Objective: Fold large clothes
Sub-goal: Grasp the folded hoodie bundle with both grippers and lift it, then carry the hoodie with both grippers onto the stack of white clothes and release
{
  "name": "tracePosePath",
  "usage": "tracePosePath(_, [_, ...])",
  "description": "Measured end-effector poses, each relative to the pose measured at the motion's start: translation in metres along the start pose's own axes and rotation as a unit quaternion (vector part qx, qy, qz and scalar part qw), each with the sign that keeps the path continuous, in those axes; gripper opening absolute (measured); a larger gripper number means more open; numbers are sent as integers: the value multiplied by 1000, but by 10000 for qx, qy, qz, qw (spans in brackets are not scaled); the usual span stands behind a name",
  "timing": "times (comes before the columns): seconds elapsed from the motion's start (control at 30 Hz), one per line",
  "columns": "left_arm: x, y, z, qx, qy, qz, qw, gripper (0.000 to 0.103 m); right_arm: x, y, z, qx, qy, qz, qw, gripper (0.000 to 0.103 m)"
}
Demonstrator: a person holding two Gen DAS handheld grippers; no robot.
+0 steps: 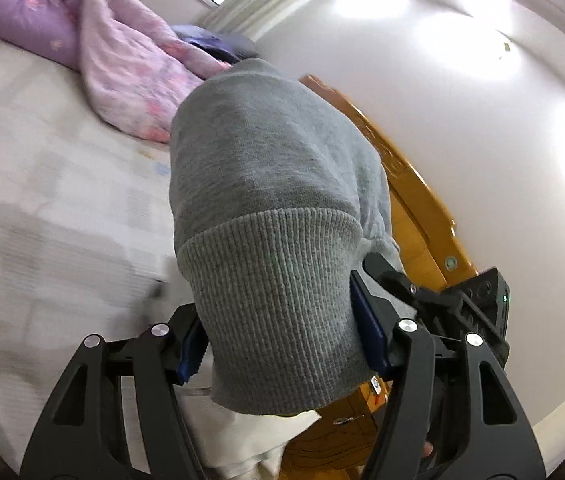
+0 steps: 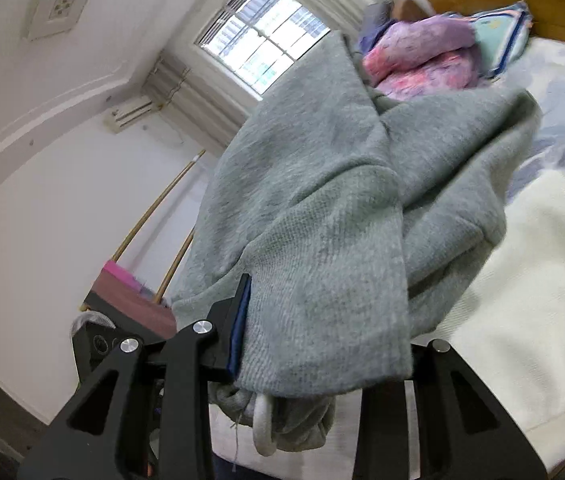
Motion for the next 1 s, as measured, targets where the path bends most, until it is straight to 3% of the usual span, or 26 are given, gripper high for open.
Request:
tracePosePath(0.1, [14,-26,-46,-197,-42,82,9998,63,45,1,18,-50,-255,-174,9995,30])
tracePosePath(0.27, [-4,-81,-113,-875,204,483,9948,62,125,-21,18,-507,-676,-751,9936,30])
tracePosePath(0.4, [-13,-118,-139,-1063,634,-273,9919,62,182,-44,11,-539,-551,-1435,9866,32])
tracePosePath(0.53, [-17,-128,-149,-1178,743,-380,9895,65,208,-45,19,-454,-379,-1782,9822,37])
tracePosePath(0.6, [-15,-128,-152,-1182,802,-486,9885,72,209,-43,24,-493,-592,-1743,9817,44])
tracePosePath(0.63, [-15,-128,-151,-1201,814,-520,9881,74,206,-42,26,-539,-896,-1658,9806,55])
tracePosePath(0.67, [-17,-126,-152,-1211,828,-543,9877,79,195,-38,29,-561,-1073,-1560,9803,59])
tracePosePath(0.73, [-19,-125,-142,-1195,982,-645,9859,89,168,-28,27,-609,-1605,-1165,9782,60])
tracePosePath(0.83, [-24,-126,-123,-1233,996,-776,9843,90,147,-30,27,-761,-2160,-713,9708,60])
tracePosePath(0.93, [-28,-123,-100,-1166,1134,-946,9821,91,124,-39,28,-924,-2970,-195,9502,63])
tracePosePath(1.0, [-32,-119,-89,-1106,1315,-1049,9795,91,106,-46,27,-992,-3560,172,9291,66])
Point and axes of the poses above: each gripper's, at about its wrist camera, not at the fingertips, and z roughly against the way its jaws point, x to its right, y to its top, the point moved 4 cm from there along -z, roughly the way its jaws point, and after that the axes turned 4 degrees about -x, right-handed, at the moved point
